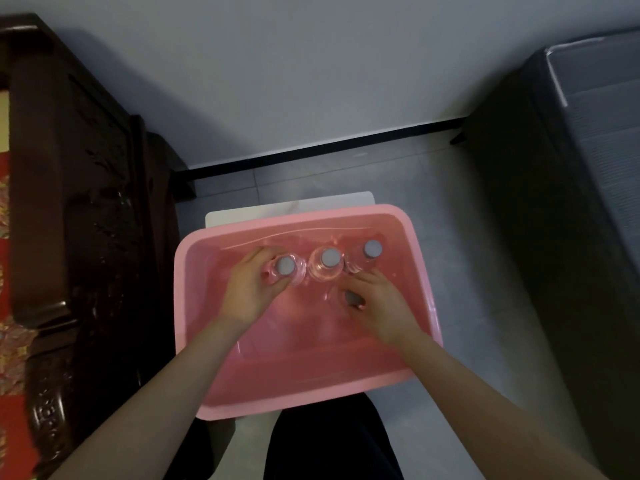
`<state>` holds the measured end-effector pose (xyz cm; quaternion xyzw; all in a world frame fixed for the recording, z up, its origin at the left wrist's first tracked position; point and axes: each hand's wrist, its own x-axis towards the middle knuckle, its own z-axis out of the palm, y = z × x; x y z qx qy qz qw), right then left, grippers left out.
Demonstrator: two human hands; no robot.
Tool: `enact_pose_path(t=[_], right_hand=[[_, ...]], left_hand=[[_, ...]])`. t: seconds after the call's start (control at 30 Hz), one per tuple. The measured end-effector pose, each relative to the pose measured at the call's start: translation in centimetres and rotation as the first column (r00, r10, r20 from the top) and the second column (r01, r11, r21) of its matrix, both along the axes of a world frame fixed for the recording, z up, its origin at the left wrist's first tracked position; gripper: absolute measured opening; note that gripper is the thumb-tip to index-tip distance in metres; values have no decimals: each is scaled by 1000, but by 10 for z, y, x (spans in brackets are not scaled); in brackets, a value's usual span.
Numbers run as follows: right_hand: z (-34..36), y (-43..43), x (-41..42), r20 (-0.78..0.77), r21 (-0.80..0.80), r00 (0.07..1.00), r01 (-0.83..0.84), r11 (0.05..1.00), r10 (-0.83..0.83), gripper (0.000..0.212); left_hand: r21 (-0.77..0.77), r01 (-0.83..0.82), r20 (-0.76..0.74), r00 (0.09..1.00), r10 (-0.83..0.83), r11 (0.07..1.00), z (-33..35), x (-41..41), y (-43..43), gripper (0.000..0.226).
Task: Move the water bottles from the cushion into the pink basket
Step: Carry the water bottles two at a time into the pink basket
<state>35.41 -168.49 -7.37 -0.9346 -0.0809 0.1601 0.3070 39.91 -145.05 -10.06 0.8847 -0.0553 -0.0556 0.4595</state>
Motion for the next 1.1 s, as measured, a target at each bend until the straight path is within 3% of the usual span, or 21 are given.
enact_pose_path(t=[0.2,0.37,0.57,0.73,0.83,0.93,1.1], right_hand=[[7,-17,10,37,-132,999,45,990,-40,18],[7,-16,0,91,-211,994,76,975,-58,36],[14,-12,1,-25,-306,998,39,951,-49,48],[42,-12,3,165,-264,981,143,954,-101,37],[64,-13,12,249,-268,957,214,940,-147,28],[87,-11,20,270,-268,953,214,939,-140,35],[141,7,25,353,-216,934,137,967,-54,40]], left_hand=[[89,157,-11,988,-157,984,7,9,-8,23],[130,151,-20,989,-150,980,9,8,-7,27],[206,184,-68,983,-173,961,15,10,-11,31],[231,231,-151,968,-200,945,30,10,-14,46],[219,204,-163,972,-170,954,51,10,-14,46],[200,128,-122,987,-105,971,81,10,-11,48],[187,-79,43,996,72,979,153,-17,20,52]])
